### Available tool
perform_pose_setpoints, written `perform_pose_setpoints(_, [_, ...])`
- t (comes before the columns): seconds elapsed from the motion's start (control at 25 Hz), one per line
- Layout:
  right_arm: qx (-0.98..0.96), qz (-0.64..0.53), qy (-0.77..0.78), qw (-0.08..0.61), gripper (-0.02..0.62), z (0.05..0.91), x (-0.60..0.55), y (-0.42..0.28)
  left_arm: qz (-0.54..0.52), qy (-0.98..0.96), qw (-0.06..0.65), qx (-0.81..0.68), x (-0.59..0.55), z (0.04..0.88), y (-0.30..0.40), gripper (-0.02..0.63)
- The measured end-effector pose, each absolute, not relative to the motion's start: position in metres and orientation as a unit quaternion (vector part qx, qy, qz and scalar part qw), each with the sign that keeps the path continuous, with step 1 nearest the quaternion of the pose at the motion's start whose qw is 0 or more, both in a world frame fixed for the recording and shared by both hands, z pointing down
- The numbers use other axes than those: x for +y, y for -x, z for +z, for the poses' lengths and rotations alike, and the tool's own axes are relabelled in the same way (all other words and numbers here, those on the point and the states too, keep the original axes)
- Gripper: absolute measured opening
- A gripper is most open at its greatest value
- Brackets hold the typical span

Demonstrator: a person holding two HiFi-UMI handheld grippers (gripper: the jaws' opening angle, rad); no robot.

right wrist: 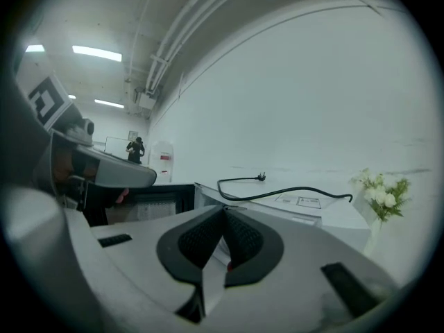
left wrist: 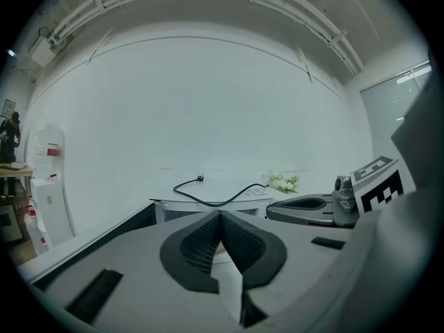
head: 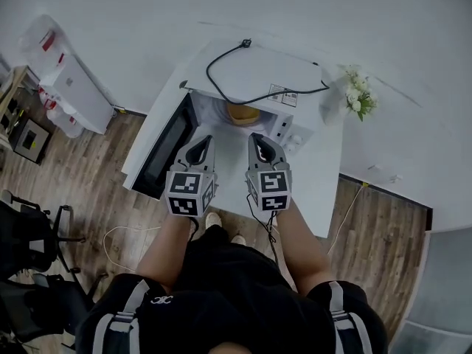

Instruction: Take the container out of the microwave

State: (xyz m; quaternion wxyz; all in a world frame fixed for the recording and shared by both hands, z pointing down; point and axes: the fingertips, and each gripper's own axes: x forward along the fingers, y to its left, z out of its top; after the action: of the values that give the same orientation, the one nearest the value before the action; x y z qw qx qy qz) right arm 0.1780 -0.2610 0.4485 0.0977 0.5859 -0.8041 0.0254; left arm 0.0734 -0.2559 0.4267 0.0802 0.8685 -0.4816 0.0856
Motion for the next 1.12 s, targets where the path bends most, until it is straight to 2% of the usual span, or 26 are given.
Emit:
perform_pose_setpoints(0.2, [-0.805,-0.019,-0.565,0.181,0.002,0.478,-0.291,-0.167,0.081,-0.870,0.084,-0.480,-0.280,0.433,-0.067,0.002])
perform_pose_setpoints(0.4, [-0.790,-0.091,-0.522,0.307,0.003,0.515,-0.318,-0.152,0.079,-0.866,0.093,-0.484,-0.299,0.440,-0.053,0.001])
perform_pose_setpoints(0.56, [-0.762,-0.151,-0.477,0.411,0.031,0.550,-0.338,-0.144,0.081,-0.863,0.098,-0.489,-0.307,0.445,-0.042,0.000])
perform_pose_setpoints(0.68, [-0.742,-0.182,-0.442,0.470,0.078,0.574,-0.354,-0.138,0.086,-0.860,0.101,-0.494,-0.312,0.450,-0.034,0.001])
perform_pose_setpoints(0.92, [-0.708,-0.206,-0.406,0.539,0.109,0.605,-0.386,-0.140,0.088,-0.854,0.104,-0.502,-0.320,0.455,-0.019,0.000])
perform_pose_setpoints(1.12, [-0.696,-0.184,-0.403,0.566,0.124,0.614,-0.400,-0.148,0.093,-0.852,0.097,-0.505,-0.325,0.457,-0.011,0.001])
